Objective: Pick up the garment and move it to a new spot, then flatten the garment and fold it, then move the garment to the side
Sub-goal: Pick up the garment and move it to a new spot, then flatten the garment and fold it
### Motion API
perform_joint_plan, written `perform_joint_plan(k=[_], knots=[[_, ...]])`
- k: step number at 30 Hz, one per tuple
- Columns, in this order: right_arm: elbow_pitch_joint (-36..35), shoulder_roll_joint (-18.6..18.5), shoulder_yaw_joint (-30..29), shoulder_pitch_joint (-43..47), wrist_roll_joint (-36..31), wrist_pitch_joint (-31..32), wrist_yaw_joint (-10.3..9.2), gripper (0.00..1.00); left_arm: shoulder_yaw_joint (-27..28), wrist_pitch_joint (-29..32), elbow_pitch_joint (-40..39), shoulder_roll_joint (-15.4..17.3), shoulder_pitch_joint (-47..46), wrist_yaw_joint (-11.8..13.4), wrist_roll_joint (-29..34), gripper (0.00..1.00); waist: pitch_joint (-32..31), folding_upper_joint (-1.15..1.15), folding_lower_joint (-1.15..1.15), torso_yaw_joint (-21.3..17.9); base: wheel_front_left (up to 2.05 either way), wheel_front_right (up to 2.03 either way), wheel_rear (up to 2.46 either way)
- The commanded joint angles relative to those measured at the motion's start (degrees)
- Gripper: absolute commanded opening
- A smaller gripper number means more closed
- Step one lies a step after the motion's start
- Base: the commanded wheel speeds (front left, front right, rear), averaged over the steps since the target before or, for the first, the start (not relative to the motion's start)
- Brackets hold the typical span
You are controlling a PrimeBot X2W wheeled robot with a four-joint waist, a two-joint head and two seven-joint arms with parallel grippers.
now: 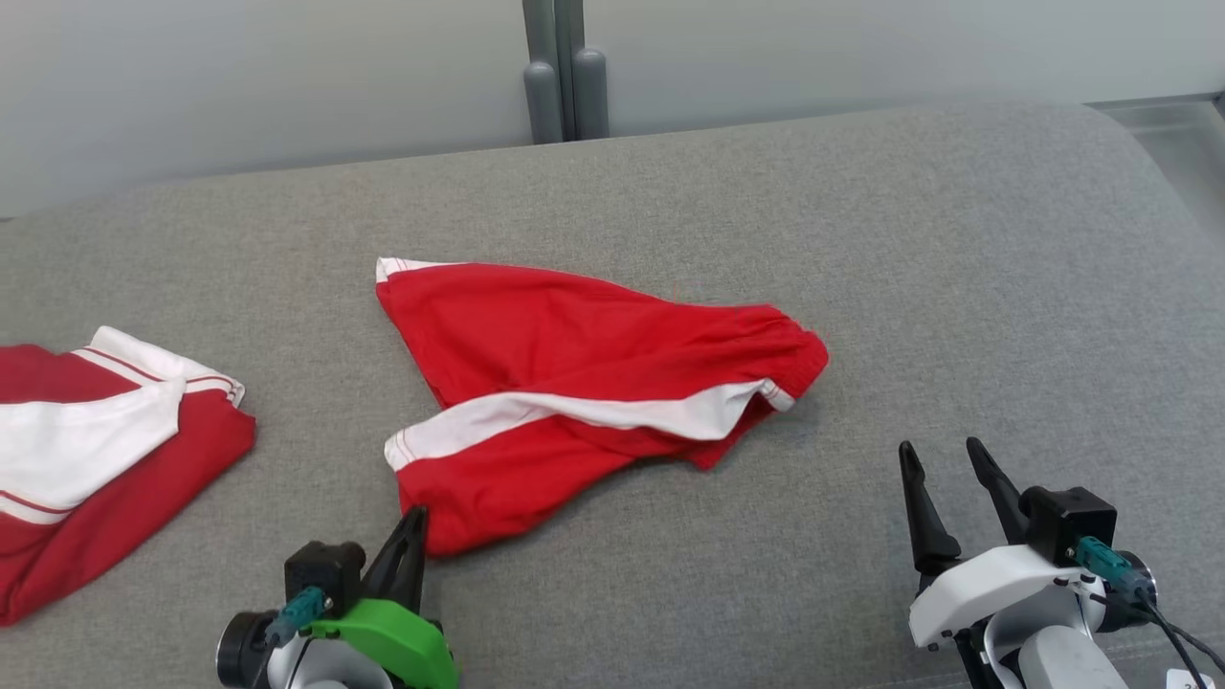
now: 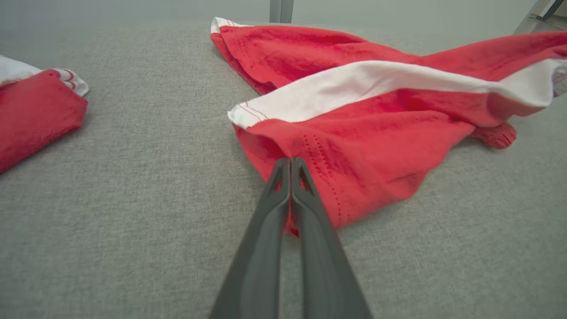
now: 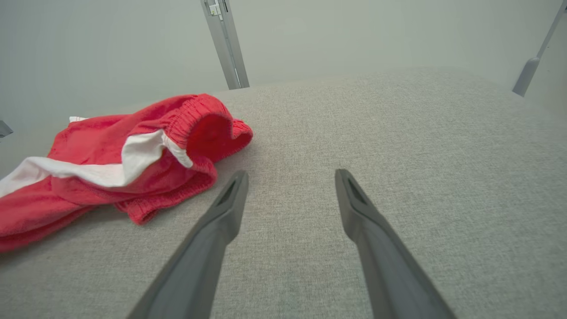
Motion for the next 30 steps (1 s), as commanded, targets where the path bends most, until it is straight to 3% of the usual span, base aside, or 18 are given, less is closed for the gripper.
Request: perform_joint_plan(k=[1,2,3,14,22,30], knots=[[0.14,-0.11,-0.1,0.76,0.2,-0.18,-0.08,1.0,0.45,0.05,0.18,0.42,0.85,-0.13,0.17,0.0,-1.28,0.0,0.0,0.88,0.0,0.0,0.0],[0.16,-0.09,-0.01,0.96,0.31,-0.18,-0.08,1.0,0.95,0.04,0.15,0.45,1.17,-0.1,0.41,0.46,-1.51,0.0,0.0,0.96,0.0,0.0,0.0],[0.14,-0.08,0.11,1.03,0.44,-0.18,-0.08,1.0,1.57,0.05,0.24,0.42,1.56,-0.1,0.55,1.0,-1.73,0.0,0.0,1.02,0.0,0.0,0.0],[-1.86,-0.03,1.23,2.15,0.9,-0.18,-0.08,1.0,9.96,0.05,-9.28,-1.0,7.46,4.29,5.61,1.0,-3.58,0.0,0.0,1.43,0.0,0.0,0.0],[-1.5,-0.28,3.11,3.15,2.19,-0.18,-0.08,1.0,11.44,0.05,-13.54,-1.35,10.53,3.89,8.27,1.0,-4.1,0.0,0.0,2.87,0.0,0.0,0.0],[0.0,-0.41,5.35,0.95,5.12,-0.18,-0.07,1.0,9.47,0.05,-15.31,-1.41,10.15,3.45,7.57,1.0,-2.18,0.0,0.0,6.04,0.0,0.0,0.0]])
